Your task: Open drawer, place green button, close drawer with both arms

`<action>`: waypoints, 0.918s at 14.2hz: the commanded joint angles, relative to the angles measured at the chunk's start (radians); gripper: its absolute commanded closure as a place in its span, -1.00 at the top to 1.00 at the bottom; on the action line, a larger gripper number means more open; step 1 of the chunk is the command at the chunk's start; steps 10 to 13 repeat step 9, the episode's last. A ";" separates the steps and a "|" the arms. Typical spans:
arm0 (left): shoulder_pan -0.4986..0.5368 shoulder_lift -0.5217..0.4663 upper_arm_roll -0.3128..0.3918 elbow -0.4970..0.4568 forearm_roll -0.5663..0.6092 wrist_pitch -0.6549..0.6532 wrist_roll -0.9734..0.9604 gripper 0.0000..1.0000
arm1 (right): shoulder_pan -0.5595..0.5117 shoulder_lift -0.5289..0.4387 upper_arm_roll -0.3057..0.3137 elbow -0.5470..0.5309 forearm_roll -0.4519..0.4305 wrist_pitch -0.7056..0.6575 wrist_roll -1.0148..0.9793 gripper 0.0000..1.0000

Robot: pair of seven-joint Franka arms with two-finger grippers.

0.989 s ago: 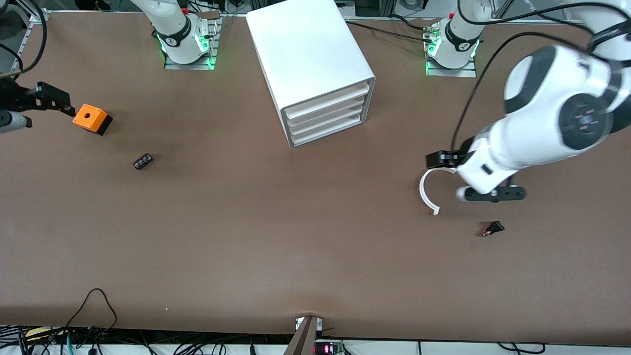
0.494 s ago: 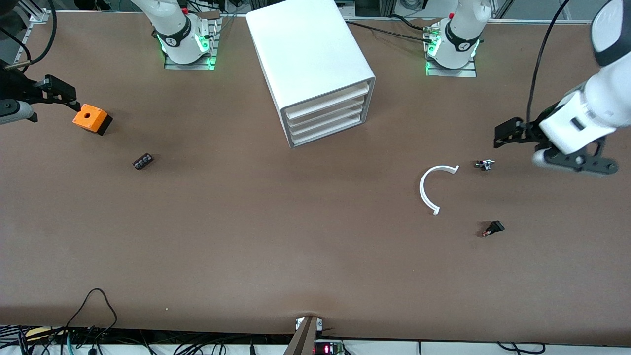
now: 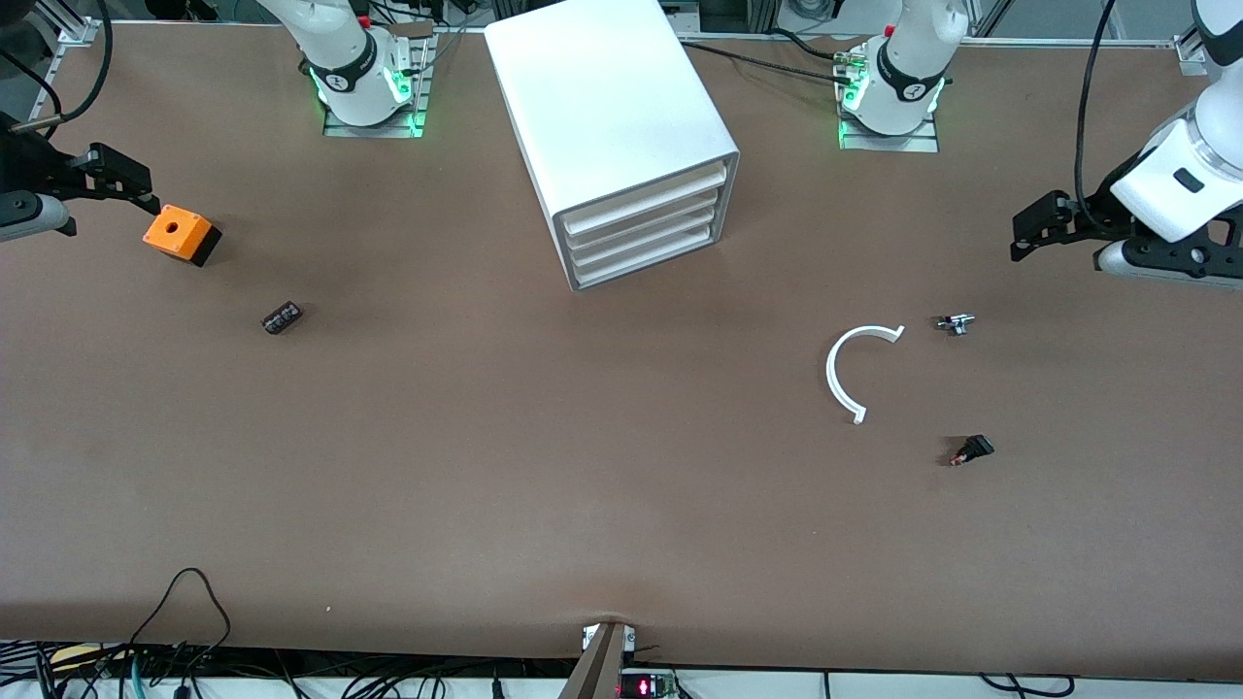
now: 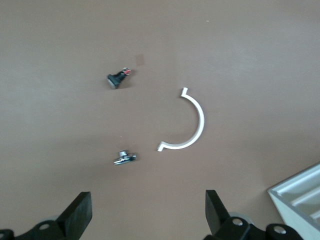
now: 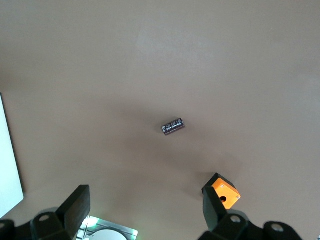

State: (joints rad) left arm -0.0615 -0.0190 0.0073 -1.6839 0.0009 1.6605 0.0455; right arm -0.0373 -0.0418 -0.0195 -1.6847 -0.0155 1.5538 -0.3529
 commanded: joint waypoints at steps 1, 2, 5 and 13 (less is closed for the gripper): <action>0.003 -0.019 -0.024 0.007 0.060 -0.021 0.011 1.00 | -0.007 -0.026 0.001 -0.021 0.012 -0.009 -0.032 1.00; 0.011 -0.021 -0.024 0.009 0.056 -0.025 0.013 1.00 | -0.006 -0.026 0.003 -0.020 0.012 -0.020 -0.037 1.00; 0.023 -0.021 -0.024 0.021 0.053 -0.036 0.016 1.00 | -0.006 -0.026 0.006 -0.020 0.012 -0.018 -0.037 1.00; 0.025 -0.009 -0.024 0.032 0.048 -0.034 0.016 1.00 | -0.004 -0.024 0.009 -0.021 0.014 -0.012 -0.035 1.00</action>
